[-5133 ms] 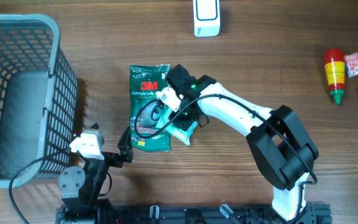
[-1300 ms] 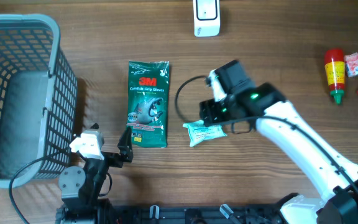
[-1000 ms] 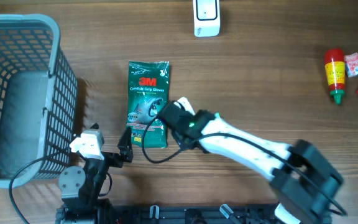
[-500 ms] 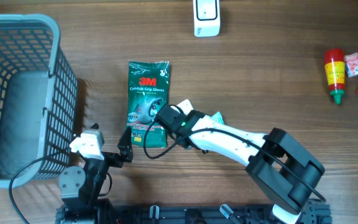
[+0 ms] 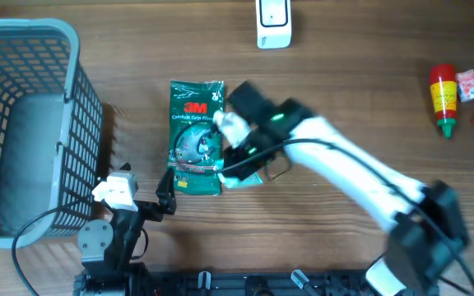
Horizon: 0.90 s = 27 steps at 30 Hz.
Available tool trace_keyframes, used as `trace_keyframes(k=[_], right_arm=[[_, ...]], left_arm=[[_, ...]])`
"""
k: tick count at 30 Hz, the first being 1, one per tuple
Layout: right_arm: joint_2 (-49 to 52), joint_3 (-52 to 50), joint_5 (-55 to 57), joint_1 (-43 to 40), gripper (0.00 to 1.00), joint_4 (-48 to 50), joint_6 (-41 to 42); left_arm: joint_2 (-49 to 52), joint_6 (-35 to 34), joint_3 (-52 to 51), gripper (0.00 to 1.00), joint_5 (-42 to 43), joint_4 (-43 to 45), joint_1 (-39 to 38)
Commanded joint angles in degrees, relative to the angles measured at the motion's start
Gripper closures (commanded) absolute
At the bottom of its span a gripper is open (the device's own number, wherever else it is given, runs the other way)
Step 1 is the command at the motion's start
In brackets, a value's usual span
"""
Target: Scan the item barcode
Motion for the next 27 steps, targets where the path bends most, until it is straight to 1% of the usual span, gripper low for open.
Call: trace_keyframes(k=[1,3,5,6,7,10,12,14,20,23,27], right_arm=[[-3.13,-1.20,-31.78,-8.66,0.96,-0.15,-18.25],[-2.86,-5.92,-47.15,-11.78,0.96,0.00,-34.99],[-2.71,-10.95,-57.42,-13.27,0.96,1.31,-47.52],[-2.64,-13.97,-60.00,-13.84,0.96,3.69,-51.19],[-2.64,-17.38,-60.00,-13.97,0.96,8.98,-51.39],[-2.64,-21.35,-60.00,-13.97,0.96,15.80,-51.43],[-2.64,-21.51,-60.00,-13.97,0.96,18.93,-51.54],[-2.64,-21.51,-60.00,-13.97,0.96,25.79,-50.51],[-2.67,-21.51,-60.00,-13.92,0.95,48.81,-35.56],[-2.69,-21.51,-60.00,-13.86,0.95,57.86,-31.32],[-4.66,-21.51,-60.00,-12.63,0.95,71.65,-22.38]], left_arm=[[-0.42,-0.33,-0.20,0.00,0.70,0.15,-0.26],[-0.42,-0.33,-0.20,0.00,0.70,0.13,-0.26],[-0.42,-0.33,-0.20,0.00,0.70,0.15,-0.26],[-0.42,-0.33,-0.20,0.00,0.70,0.15,-0.26],[-0.42,-0.33,-0.20,0.00,0.70,0.15,-0.26],[-0.42,-0.33,-0.20,0.00,0.70,0.15,-0.26],[-0.42,-0.33,-0.20,0.00,0.70,0.15,-0.26],[-0.42,-0.33,-0.20,0.00,0.70,0.15,-0.26],[-0.42,-0.33,-0.20,0.00,0.70,0.15,-0.26],[-0.42,-0.33,-0.20,0.00,0.70,0.15,-0.26],[-0.42,-0.33,-0.20,0.00,0.70,0.15,-0.26]])
